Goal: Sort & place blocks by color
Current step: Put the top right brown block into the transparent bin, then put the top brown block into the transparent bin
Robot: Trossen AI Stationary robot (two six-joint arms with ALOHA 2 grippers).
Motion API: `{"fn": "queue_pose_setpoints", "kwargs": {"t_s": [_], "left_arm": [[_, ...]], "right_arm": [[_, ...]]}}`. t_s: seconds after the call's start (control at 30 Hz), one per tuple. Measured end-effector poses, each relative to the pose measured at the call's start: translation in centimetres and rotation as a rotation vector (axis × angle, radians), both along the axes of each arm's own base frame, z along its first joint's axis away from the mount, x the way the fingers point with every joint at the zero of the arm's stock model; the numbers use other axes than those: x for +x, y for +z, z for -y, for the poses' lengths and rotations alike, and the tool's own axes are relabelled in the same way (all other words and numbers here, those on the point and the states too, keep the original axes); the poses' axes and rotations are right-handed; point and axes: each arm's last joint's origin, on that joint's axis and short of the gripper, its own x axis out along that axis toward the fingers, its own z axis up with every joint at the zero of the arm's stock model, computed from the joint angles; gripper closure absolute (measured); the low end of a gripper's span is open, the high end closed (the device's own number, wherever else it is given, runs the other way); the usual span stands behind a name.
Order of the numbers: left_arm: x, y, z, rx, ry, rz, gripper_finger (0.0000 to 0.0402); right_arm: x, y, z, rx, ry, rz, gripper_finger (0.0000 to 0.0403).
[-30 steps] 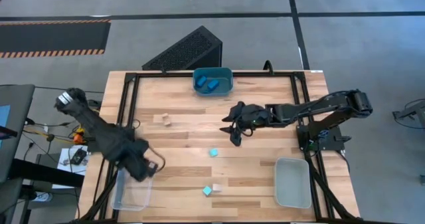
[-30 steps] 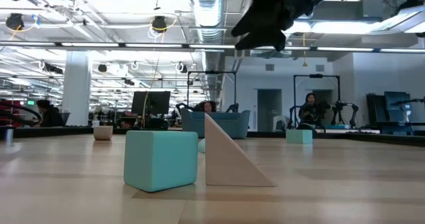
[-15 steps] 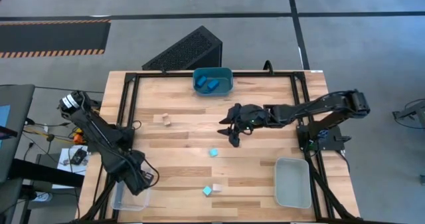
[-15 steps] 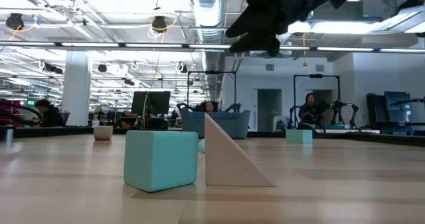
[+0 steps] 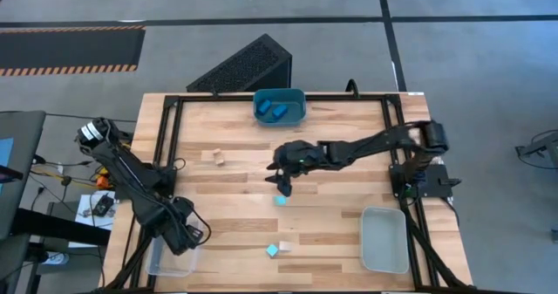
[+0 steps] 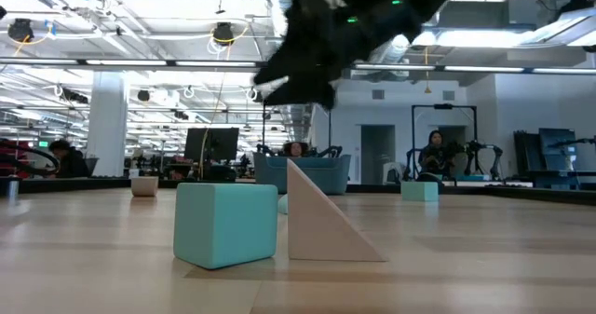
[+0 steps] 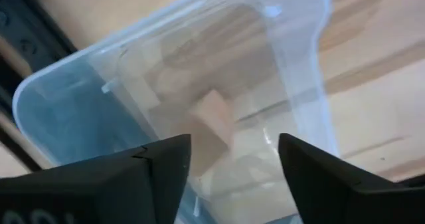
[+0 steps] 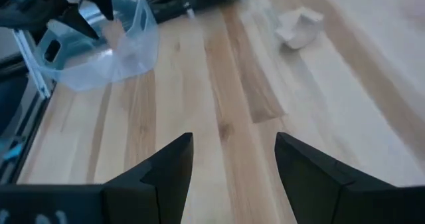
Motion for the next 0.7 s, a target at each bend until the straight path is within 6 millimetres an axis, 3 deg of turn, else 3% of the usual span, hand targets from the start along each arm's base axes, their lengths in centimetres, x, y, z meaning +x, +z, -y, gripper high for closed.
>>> {"fn": "queue_pose_setpoints", "kwargs": {"t_s": [0.23, 0.5, 0.7], "left_arm": [[-0.4, 1.3, -0.3, -0.052, -0.071, 0.051, 0.0127], [-0.7, 5.5, -1.9, -0.080, -0.197, 0.155, 0.0126], [-0.8, 8.2, -3.7, 0.022, -0.332, 0.273, 0.0127]], "right_arm": [[5.4, -1.3, 0.5, -0.198, 0.102, 0.033, 0.0172], [12.2, -3.5, 1.3, -0.462, 0.143, 0.084, 0.0173], [16.0, -5.8, 3.6, -0.539, 0.126, 0.057, 0.0168]]}}
